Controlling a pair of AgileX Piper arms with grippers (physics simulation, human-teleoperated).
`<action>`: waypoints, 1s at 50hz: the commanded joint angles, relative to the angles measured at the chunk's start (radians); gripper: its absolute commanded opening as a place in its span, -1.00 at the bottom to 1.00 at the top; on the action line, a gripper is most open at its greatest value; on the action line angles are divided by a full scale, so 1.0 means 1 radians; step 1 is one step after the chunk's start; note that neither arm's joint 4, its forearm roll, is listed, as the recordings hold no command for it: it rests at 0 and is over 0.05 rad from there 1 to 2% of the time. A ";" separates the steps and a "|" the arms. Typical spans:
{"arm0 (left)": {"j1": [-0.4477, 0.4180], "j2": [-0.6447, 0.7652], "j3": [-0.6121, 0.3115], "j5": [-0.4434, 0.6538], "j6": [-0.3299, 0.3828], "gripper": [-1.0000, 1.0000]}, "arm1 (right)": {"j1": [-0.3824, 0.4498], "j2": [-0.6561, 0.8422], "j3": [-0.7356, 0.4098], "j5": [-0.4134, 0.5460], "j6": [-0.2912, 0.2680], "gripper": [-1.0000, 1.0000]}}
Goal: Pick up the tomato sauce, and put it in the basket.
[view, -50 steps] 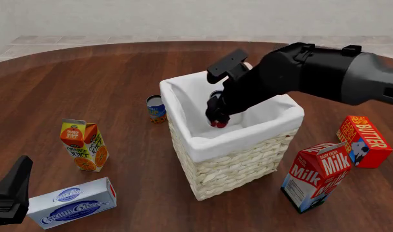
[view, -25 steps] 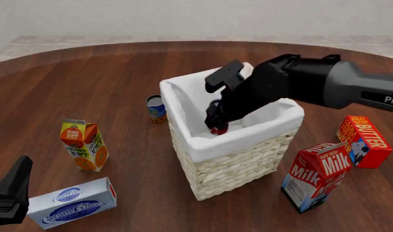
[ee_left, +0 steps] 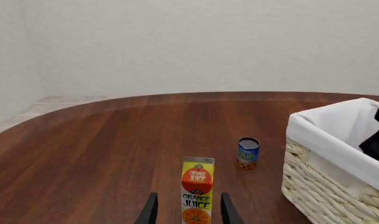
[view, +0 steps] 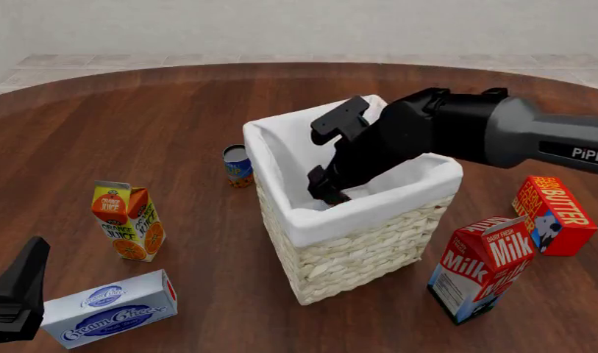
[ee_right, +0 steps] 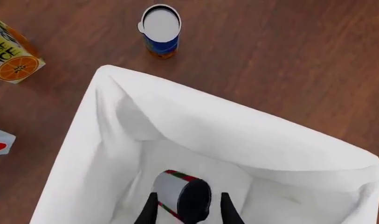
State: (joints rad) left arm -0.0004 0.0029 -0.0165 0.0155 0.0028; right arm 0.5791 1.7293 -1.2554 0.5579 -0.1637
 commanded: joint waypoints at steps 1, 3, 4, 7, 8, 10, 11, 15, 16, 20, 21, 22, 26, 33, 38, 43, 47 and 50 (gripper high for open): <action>0.000 0.000 0.000 0.000 0.000 1.00 | 0.005 0.004 -0.002 -0.006 0.013 1.00; 0.000 0.000 0.000 0.000 0.000 1.00 | 0.005 0.002 -0.003 -0.006 0.014 1.00; 0.000 0.000 0.000 0.000 0.000 1.00 | 0.002 0.002 -0.006 -0.004 0.010 1.00; 0.000 0.000 0.000 0.000 0.000 1.00 | -0.003 0.000 -0.007 -0.003 0.008 1.00; 0.000 0.000 0.000 0.000 0.000 1.00 | -0.003 0.000 -0.007 -0.001 0.007 1.00; 0.000 0.000 0.000 0.000 0.000 1.00 | 0.000 -0.002 -0.009 -0.001 0.009 1.00; 0.000 0.000 0.000 0.000 0.000 1.00 | 0.000 -0.002 -0.009 -0.001 0.009 1.00; 0.000 0.000 0.000 0.000 0.000 1.00 | -0.001 -0.014 -0.010 0.006 0.008 1.00; 0.000 0.000 0.000 0.000 0.000 1.00 | 0.002 -0.019 -0.015 0.009 0.010 1.00; 0.000 0.000 0.000 0.000 0.000 1.00 | 0.002 -0.043 -0.020 0.021 0.011 1.00; 0.000 0.000 0.000 0.000 0.000 1.00 | 0.004 -0.050 -0.023 0.023 0.008 1.00; 0.000 0.000 0.000 0.000 0.000 1.00 | 0.006 -0.062 -0.027 0.032 0.010 1.00; 0.000 0.000 0.000 0.000 0.000 1.00 | 0.011 -0.098 -0.029 0.047 0.006 1.00; 0.000 0.000 0.000 0.000 0.000 1.00 | 0.014 -0.205 0.007 0.072 0.003 1.00; 0.000 0.000 0.000 0.000 0.000 1.00 | 0.016 -0.280 0.033 0.091 -0.003 1.00; 0.000 0.000 0.000 0.000 0.000 1.00 | 0.023 -0.323 0.049 0.098 -0.003 1.00; 0.000 0.000 0.000 0.000 0.000 1.00 | 0.024 -0.370 0.077 0.109 -0.009 1.00; 0.000 0.000 0.000 0.000 0.000 1.00 | 0.026 -0.397 0.095 0.112 -0.007 1.00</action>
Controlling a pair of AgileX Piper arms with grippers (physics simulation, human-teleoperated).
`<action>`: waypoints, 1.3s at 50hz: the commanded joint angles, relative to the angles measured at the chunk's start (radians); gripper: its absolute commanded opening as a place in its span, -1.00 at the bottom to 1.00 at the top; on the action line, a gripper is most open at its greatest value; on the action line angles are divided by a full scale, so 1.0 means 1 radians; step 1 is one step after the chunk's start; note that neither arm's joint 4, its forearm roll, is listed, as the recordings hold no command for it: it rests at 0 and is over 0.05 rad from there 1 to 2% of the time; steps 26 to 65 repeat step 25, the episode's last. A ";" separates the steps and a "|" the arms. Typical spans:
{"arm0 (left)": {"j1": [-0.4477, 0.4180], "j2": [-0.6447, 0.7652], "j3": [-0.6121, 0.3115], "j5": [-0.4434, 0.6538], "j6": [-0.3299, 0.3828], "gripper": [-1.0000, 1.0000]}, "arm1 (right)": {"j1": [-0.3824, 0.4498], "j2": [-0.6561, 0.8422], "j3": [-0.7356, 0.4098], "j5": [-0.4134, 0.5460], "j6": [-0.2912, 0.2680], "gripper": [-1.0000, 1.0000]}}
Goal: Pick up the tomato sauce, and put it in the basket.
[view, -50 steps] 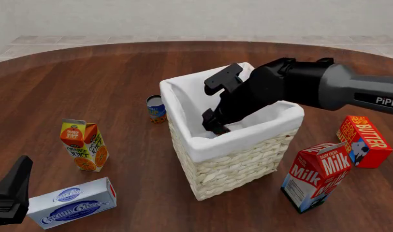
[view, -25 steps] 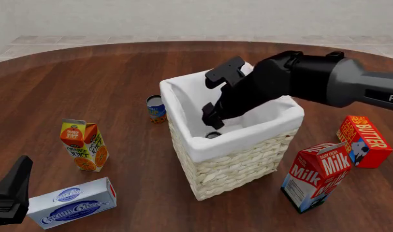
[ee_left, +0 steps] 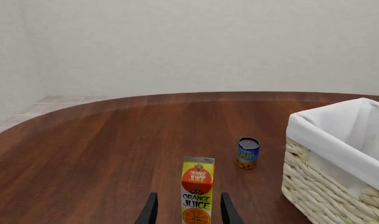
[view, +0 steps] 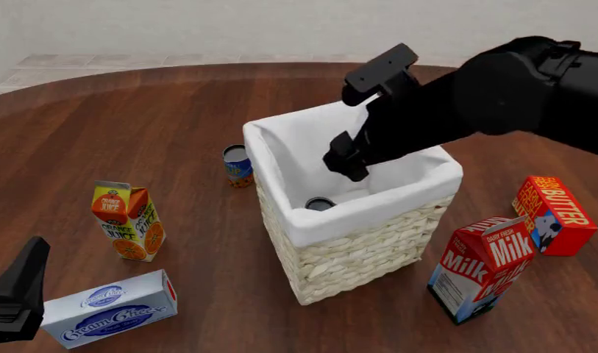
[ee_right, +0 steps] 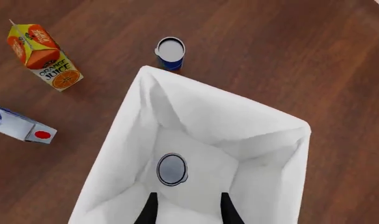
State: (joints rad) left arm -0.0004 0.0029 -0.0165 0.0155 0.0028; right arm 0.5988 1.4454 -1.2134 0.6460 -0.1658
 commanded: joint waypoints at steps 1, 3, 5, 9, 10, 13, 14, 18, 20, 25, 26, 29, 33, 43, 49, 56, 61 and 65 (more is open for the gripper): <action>0.000 0.000 0.000 0.000 0.000 1.00 | 0.005 -0.119 0.058 0.025 -0.005 1.00; 0.000 0.000 0.000 0.000 0.000 1.00 | 0.006 -0.141 0.071 0.029 -0.003 1.00; 0.000 0.000 0.000 0.000 0.000 1.00 | 0.006 -0.159 0.081 0.034 -0.002 1.00; 0.000 0.000 0.000 0.000 0.000 1.00 | 0.006 -0.199 0.095 0.046 0.001 1.00; 0.000 0.000 0.000 0.000 0.000 1.00 | 0.005 -0.213 0.101 0.051 0.002 1.00; 0.000 0.000 0.000 0.000 0.000 1.00 | 0.004 -0.254 0.114 0.066 0.005 1.00; 0.000 0.000 0.000 0.000 0.000 1.00 | 0.003 -0.259 0.118 0.069 0.004 1.00; 0.000 0.000 0.000 0.000 0.000 1.00 | 0.006 -0.321 0.146 0.083 0.012 1.00; 0.000 0.000 0.000 0.000 0.000 1.00 | 0.006 -0.347 0.157 0.090 0.016 1.00; 0.000 0.000 0.000 0.000 0.000 1.00 | 0.006 -0.414 0.186 0.107 0.029 1.00; 0.000 0.000 0.000 0.000 0.000 1.00 | 0.006 -0.414 0.186 0.107 0.029 1.00; 0.000 0.000 0.000 0.000 0.000 1.00 | 0.006 -0.414 0.186 0.107 0.029 1.00; 0.000 0.000 0.000 0.000 0.000 1.00 | 0.006 -0.414 0.186 0.107 0.029 1.00; 0.000 0.000 0.000 0.000 0.000 1.00 | 0.006 -0.414 0.186 0.107 0.029 1.00; 0.000 0.000 0.000 0.000 0.000 1.00 | 0.006 -0.414 0.186 0.107 0.029 1.00; 0.000 0.000 0.000 0.000 0.000 1.00 | 0.006 -0.414 0.186 0.107 0.029 1.00; 0.000 0.000 0.000 0.000 0.000 1.00 | 0.006 -0.414 0.186 0.107 0.029 1.00; 0.000 0.000 0.000 0.000 0.000 1.00 | 0.006 -0.414 0.186 0.107 0.029 1.00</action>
